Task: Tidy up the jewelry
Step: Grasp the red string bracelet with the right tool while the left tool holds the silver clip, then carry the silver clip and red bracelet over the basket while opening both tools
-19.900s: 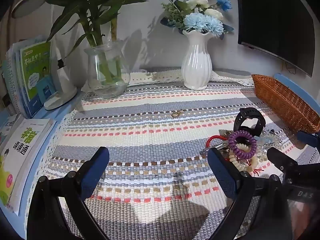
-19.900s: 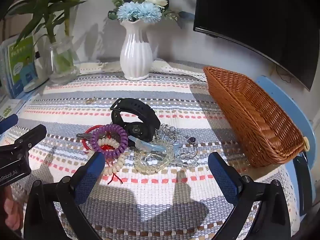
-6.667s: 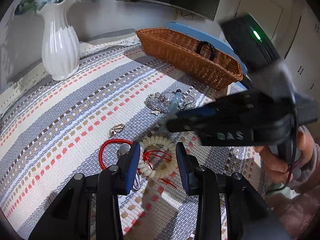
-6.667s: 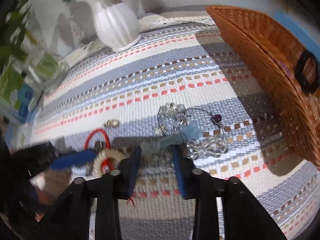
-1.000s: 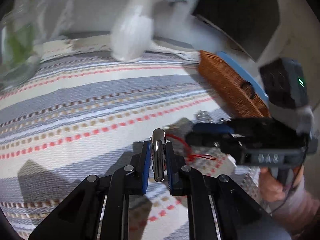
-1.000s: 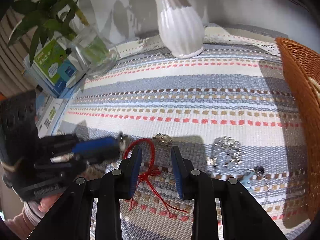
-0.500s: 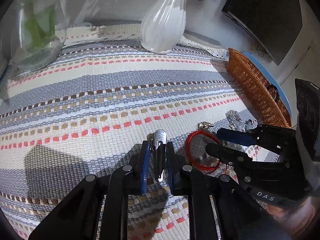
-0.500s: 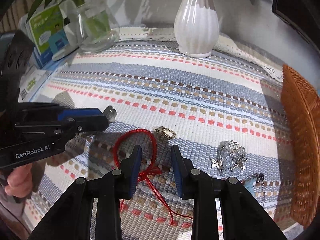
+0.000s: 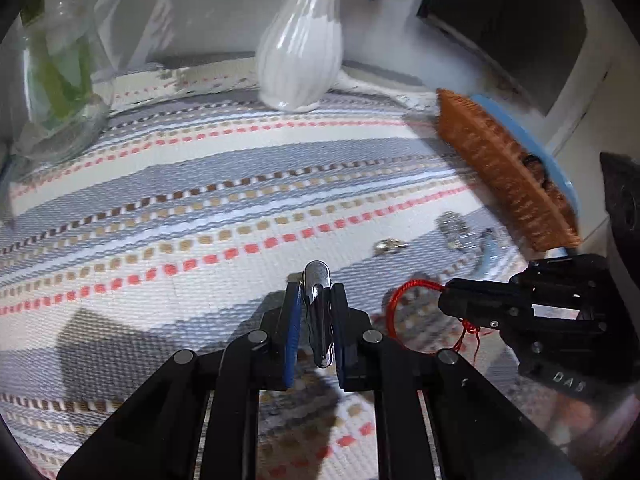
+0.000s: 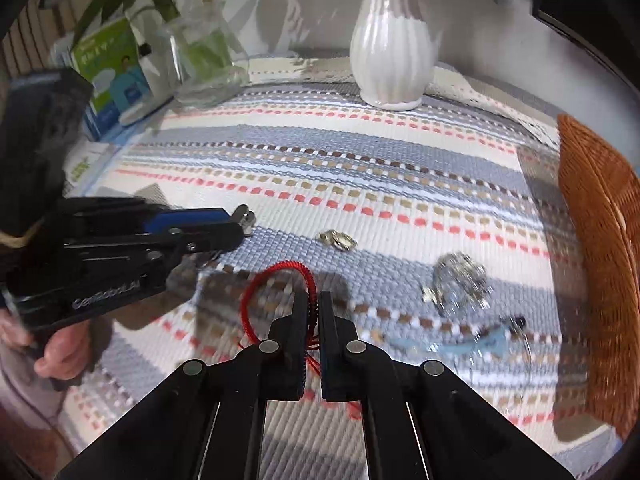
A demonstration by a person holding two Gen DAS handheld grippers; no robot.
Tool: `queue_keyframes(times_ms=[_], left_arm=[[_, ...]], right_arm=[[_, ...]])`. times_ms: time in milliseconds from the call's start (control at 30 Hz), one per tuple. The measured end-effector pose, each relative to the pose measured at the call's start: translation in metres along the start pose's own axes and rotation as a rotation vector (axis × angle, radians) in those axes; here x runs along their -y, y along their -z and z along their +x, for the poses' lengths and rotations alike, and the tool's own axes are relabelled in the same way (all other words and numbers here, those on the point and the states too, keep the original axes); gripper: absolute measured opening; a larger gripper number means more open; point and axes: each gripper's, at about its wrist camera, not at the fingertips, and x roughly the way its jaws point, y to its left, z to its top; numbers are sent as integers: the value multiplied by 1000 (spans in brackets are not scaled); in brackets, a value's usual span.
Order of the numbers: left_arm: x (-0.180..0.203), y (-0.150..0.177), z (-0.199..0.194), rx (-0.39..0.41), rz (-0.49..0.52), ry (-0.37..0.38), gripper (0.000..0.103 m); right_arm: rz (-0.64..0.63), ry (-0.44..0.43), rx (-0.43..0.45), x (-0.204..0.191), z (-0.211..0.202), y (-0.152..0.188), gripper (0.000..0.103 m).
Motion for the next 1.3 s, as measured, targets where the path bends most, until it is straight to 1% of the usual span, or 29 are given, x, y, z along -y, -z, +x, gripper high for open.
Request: queue_keyframes(times_ms=[33, 100, 167, 267, 367, 400, 433, 467, 500, 533, 567, 600, 667, 733, 767, 800, 833, 867, 900, 933, 1000, 1100, 1133, 1200, 1233, 1300], left_arm=[[0, 0, -3, 7, -7, 47, 13], [1, -1, -7, 18, -11, 106, 13], [5, -2, -12, 29, -5, 112, 13], [18, -6, -16, 18, 5, 137, 13], [45, -17, -27, 36, 60, 143, 13], [52, -20, -31, 49, 69, 150, 13], [57, -23, -34, 60, 75, 157, 13], [62, -27, -38, 72, 79, 162, 13], [64, -29, -41, 79, 80, 163, 13], [65, -30, -42, 84, 81, 162, 13], [66, -31, -44, 89, 82, 158, 13], [65, -32, -46, 91, 81, 150, 13], [60, -32, -48, 89, 66, 134, 13], [55, -30, -51, 86, 50, 137, 13], [51, -28, -54, 86, 45, 133, 13], [47, -25, -56, 87, 45, 125, 13], [45, -24, -58, 86, 48, 117, 13], [42, -22, -61, 85, 52, 108, 13], [41, -21, -62, 85, 53, 103, 13], [39, -20, -63, 84, 52, 101, 13], [35, -18, -63, 80, 49, 100, 13], [32, -16, -59, 72, 48, 103, 13], [32, -16, -57, 67, 45, 105, 13], [34, -15, -52, 56, 41, 110, 13], [36, -15, -50, 53, 41, 111, 13], [40, -16, -49, 51, 42, 104, 13]], right_arm=[[12, -6, 8, 3, -6, 2, 4], [33, -10, 28, 9, -21, 7, 4], [46, -9, 57, 17, -40, 11, 4], [55, 29, 104, 32, -73, 17, 4], [76, 57, 151, 50, -100, 23, 4], [85, 49, 168, 56, -109, 25, 4], [90, 19, 176, 60, -114, 27, 8], [98, -13, 174, 62, -116, 27, 9], [105, -40, 167, 63, -115, 27, 13], [109, -63, 156, 61, -112, 28, 28], [104, -60, 148, 56, -105, 28, 32], [81, -49, 134, 47, -97, 27, 32], [46, -71, 98, 31, -78, 23, 32], [29, -87, 59, 19, -55, 16, 31], [6, -76, 46, 14, -44, 12, 30], [-22, -36, 32, 10, -31, 6, 29], [-31, -16, 7, 10, -20, 2, 29], [-33, -21, -12, 11, -13, 0, 29], [-39, -33, -30, 12, -6, -2, 26], [-50, -27, -47, 11, 1, -3, 24], [-80, 33, -87, 9, 13, -2, 23], [-150, 76, -84, 1, 9, 6, 22], [-166, 86, -92, 0, 8, 10, 18], [-189, 112, -87, -3, 7, 16, 13], [-190, 106, -87, -4, 5, 17, 3], [-180, 107, -83, -5, 3, 19, 3]])
